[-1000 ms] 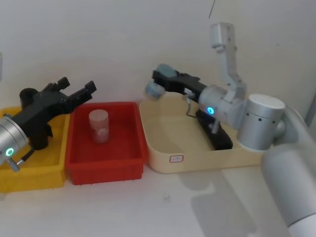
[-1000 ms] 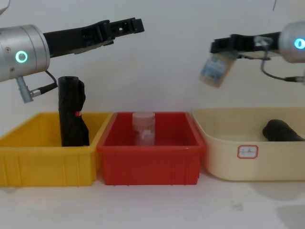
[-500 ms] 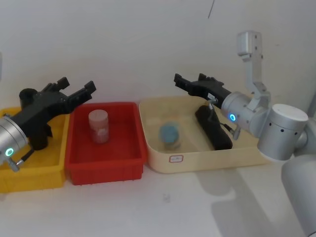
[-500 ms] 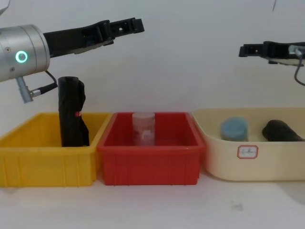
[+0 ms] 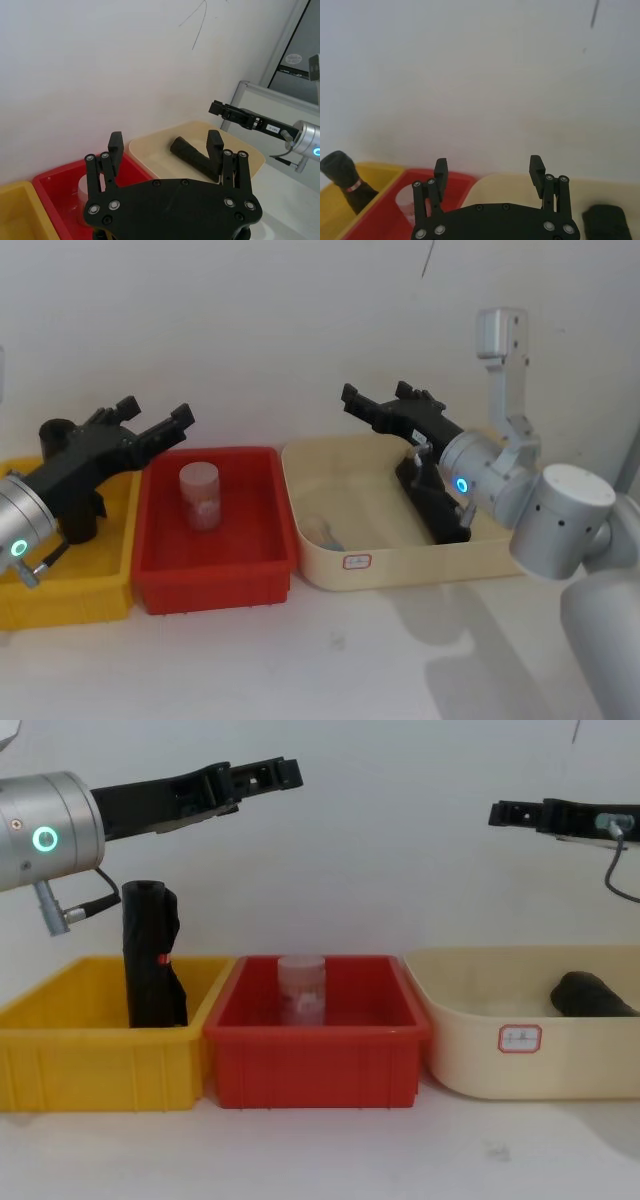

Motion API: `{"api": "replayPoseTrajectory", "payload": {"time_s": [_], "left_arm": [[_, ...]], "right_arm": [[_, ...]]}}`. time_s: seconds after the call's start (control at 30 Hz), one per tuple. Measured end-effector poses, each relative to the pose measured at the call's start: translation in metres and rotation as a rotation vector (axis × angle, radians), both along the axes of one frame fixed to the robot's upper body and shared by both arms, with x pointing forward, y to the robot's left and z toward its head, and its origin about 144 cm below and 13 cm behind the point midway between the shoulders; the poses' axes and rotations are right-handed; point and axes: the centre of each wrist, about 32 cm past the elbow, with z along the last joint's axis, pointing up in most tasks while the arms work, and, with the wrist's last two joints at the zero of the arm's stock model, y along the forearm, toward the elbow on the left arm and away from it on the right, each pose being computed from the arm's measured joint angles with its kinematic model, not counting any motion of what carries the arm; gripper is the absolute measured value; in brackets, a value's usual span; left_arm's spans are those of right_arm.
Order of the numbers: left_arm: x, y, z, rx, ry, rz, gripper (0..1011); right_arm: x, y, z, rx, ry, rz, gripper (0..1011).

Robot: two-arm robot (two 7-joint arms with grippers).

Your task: Pick up the garbage bag with the one hand and transfer it to the other hand.

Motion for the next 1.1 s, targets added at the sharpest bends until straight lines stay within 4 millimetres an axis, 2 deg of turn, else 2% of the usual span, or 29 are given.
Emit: {"api": "replayPoseTrajectory", "payload": {"time_s": [0.73, 1.1], "left_arm": [[0.0, 0.0, 0.0, 0.0, 0.0, 0.0, 1001], [0.0, 0.0, 0.0, 0.0, 0.0, 0.0, 1001]], "right_arm": [[-0.043, -0.001, -0.038, -0.017, -0.181, 0.234, 1000], [-0.061, 0.008, -0.051, -0.038, -0.205, 0.35, 1000]]}}
